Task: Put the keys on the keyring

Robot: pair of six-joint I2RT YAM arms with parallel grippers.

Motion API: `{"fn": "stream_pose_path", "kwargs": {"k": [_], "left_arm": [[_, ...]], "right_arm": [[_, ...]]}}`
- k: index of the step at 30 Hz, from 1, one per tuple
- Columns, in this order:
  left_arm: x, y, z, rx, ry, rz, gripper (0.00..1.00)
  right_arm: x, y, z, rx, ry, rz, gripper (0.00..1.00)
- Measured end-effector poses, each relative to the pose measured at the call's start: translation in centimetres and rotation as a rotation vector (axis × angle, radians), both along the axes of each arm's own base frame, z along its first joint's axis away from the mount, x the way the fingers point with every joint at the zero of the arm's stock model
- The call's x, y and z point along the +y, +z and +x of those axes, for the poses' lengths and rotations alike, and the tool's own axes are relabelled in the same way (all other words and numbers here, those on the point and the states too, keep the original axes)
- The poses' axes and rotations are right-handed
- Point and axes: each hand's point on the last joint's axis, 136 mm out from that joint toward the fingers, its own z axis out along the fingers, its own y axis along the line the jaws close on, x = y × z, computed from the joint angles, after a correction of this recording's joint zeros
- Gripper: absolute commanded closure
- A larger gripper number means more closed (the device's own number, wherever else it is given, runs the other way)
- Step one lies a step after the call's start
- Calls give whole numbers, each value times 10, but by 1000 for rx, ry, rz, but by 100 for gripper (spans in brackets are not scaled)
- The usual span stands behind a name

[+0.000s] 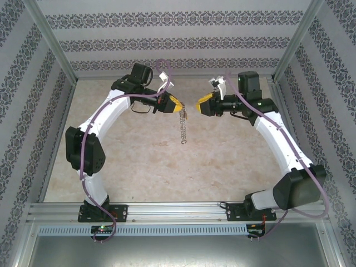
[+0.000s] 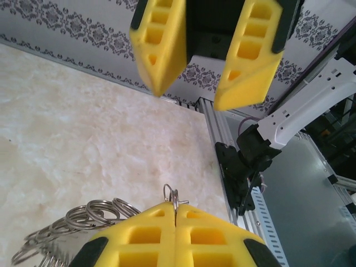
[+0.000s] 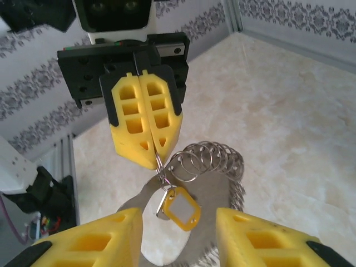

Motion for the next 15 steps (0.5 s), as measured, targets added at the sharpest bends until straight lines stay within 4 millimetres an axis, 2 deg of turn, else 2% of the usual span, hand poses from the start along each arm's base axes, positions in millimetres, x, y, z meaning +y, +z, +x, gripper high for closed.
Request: {"fn": "stream_pose_path", "kwargs": {"k": [7,10,15], "left_arm": [[0,10,-1,-17,6,-12,100],[0,10,-1,-10,8,-11,100],[0,10,-1,-5,10,-11,100]], "right_arm": [[10,-27,13,93,7,119,59],[17,-21,16,80,23,147,59],[29,-13,11,61,74,178,61]]}}
